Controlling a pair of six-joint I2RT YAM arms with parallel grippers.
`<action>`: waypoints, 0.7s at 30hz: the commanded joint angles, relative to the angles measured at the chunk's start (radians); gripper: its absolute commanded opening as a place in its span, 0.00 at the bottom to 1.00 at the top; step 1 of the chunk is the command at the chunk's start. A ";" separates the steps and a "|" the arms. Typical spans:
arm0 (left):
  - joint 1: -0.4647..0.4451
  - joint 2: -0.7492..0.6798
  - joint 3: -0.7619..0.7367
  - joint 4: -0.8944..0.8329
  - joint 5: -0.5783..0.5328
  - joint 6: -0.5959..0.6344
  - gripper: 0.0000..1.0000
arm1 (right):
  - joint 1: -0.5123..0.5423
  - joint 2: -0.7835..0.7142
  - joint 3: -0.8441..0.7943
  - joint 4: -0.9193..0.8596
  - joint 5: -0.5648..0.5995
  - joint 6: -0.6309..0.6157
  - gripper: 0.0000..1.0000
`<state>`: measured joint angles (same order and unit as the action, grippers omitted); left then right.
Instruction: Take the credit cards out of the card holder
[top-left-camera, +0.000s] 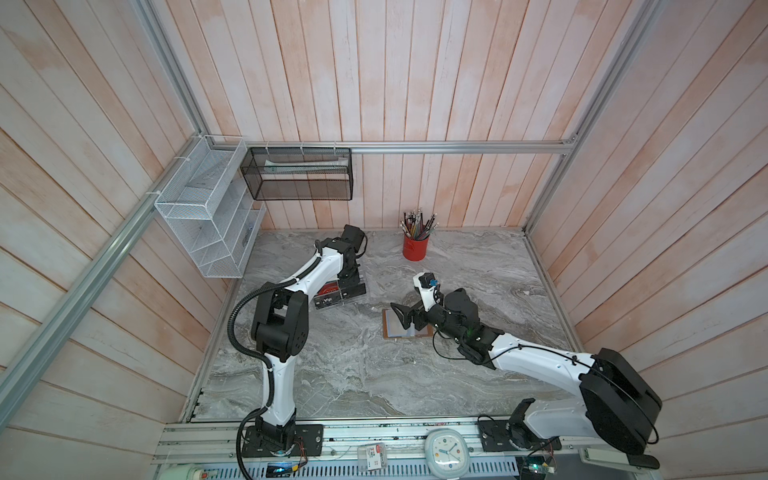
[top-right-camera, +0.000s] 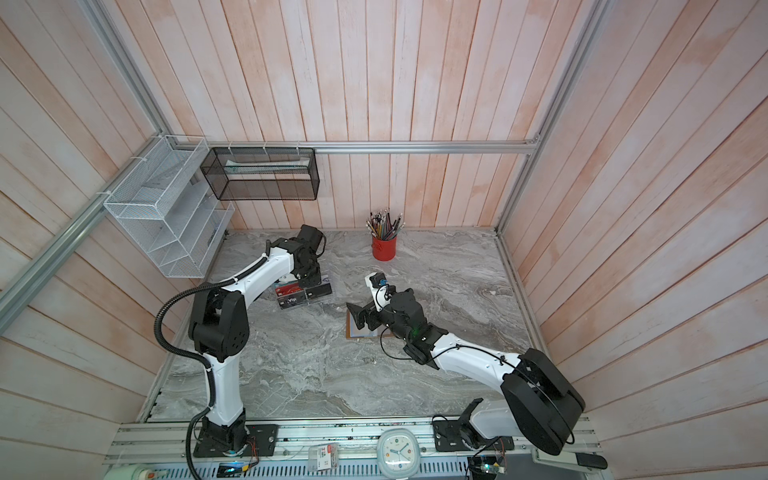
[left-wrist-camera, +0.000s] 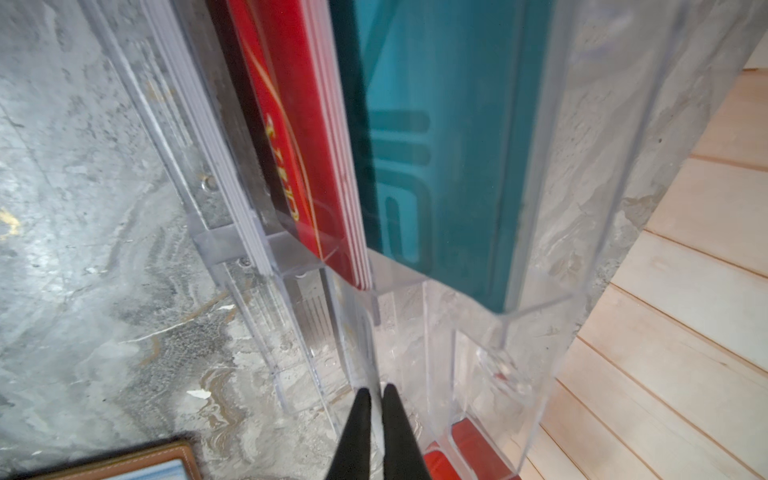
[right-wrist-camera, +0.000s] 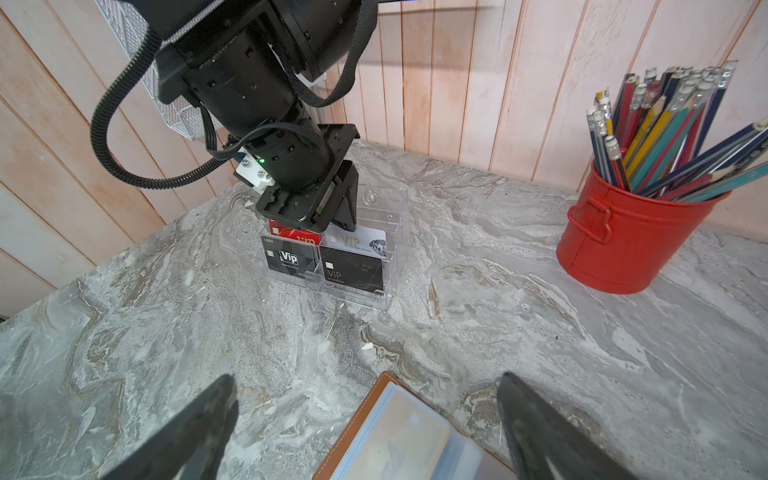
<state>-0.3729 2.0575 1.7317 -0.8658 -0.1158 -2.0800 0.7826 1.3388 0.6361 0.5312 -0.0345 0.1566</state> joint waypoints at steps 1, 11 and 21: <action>-0.006 -0.028 0.016 0.000 -0.051 -0.267 0.11 | -0.003 -0.016 -0.007 0.021 -0.018 0.007 0.98; -0.004 -0.030 0.039 0.001 -0.083 -0.249 0.11 | -0.003 -0.014 -0.002 0.020 -0.019 0.004 0.98; -0.008 -0.057 0.036 0.026 -0.127 -0.183 0.11 | -0.004 -0.009 0.000 0.019 -0.025 0.007 0.98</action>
<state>-0.3763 2.0506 1.7485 -0.8440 -0.1909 -2.0796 0.7826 1.3388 0.6365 0.5312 -0.0505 0.1574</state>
